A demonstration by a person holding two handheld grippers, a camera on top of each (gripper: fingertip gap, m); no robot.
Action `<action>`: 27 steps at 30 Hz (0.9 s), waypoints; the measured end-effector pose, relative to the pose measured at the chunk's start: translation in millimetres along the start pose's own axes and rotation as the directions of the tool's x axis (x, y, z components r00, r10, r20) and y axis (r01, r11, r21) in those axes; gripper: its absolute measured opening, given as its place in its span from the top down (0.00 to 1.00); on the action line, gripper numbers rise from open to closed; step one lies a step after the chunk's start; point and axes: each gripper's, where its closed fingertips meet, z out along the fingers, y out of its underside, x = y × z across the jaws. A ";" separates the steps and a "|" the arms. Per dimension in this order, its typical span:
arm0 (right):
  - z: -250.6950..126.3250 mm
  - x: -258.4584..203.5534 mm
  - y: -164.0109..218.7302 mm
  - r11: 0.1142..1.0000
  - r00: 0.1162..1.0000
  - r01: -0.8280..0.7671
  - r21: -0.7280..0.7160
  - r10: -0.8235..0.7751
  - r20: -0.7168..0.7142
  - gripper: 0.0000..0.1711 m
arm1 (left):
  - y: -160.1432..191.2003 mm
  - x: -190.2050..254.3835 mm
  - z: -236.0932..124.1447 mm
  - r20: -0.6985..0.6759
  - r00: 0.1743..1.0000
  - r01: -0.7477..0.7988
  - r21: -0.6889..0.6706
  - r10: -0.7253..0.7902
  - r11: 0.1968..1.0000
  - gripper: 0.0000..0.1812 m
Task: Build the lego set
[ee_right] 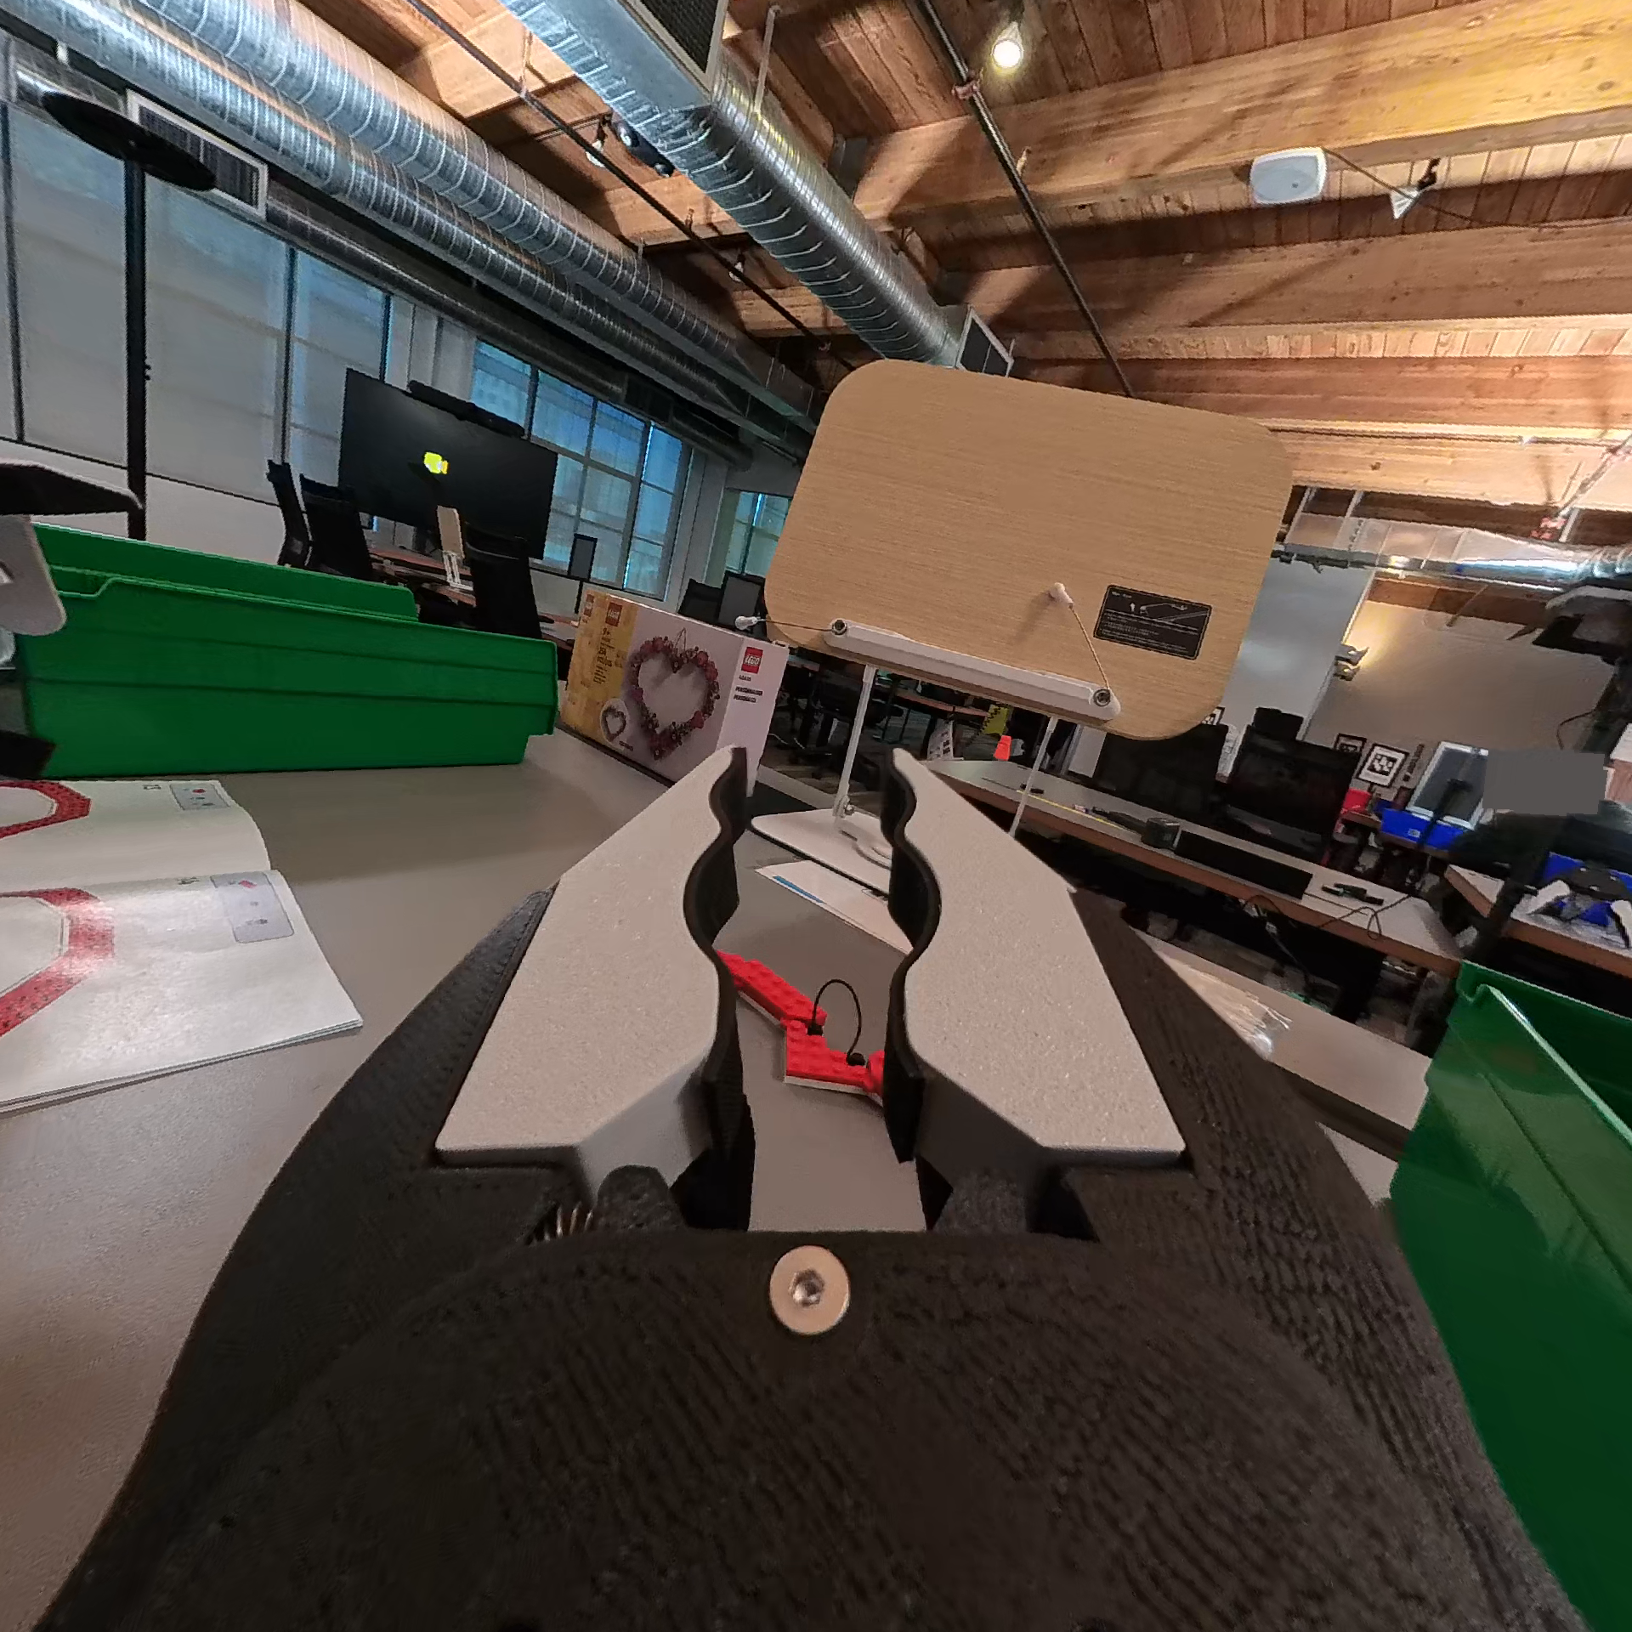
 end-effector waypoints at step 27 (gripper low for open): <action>0.8 0.2 2.7 1.000 1.000 -0.008 -0.014 0.008 -0.001 0.84 | 0.7 7.0 0.5 -0.035 0.999 -0.025 -0.005 0.025 1.000 0.78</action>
